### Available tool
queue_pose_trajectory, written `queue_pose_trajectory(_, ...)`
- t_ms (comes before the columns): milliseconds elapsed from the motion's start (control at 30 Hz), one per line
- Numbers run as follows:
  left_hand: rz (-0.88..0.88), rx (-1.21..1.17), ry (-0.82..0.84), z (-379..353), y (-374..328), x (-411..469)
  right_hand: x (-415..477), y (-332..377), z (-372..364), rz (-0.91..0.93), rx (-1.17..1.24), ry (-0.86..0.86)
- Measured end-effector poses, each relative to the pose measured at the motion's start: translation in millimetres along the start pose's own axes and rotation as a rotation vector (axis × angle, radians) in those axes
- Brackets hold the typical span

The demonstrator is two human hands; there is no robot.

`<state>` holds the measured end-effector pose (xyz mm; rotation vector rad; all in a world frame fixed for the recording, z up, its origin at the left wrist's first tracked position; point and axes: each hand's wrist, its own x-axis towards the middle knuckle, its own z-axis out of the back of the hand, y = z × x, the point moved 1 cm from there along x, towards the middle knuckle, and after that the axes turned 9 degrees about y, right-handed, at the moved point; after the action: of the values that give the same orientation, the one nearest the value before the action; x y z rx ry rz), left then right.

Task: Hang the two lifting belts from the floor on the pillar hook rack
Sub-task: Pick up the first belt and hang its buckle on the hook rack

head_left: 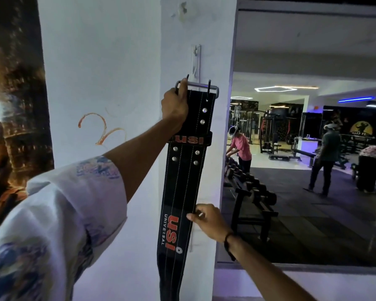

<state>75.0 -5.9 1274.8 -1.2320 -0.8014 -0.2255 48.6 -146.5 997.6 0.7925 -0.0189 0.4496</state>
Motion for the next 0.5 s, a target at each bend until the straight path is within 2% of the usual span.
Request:
queue_pose_trajectory(67,-0.01,0.007,0.007,0,2,-1,8,25,24,0.062,0.032,-0.055)
queue_pose_trajectory(167,-0.006,0.007,0.018,-2,9,-5,26,78,80,0.149,0.309,-0.218)
queue_pose_trajectory(200,-0.007,0.007,0.015,-2,12,-6,31,92,98,0.186,0.319,-0.247)
queue_pose_trajectory(333,0.0,-0.011,-0.015,4,17,-4,34,122,136,0.249,0.2,-0.2)
queue_pose_trajectory(433,0.001,-0.043,-0.022,8,18,-1,35,135,143,0.278,0.389,-0.088)
queue_pose_trajectory(500,0.001,-0.059,-0.008,5,22,-4,40,145,143,0.302,0.448,-0.18)
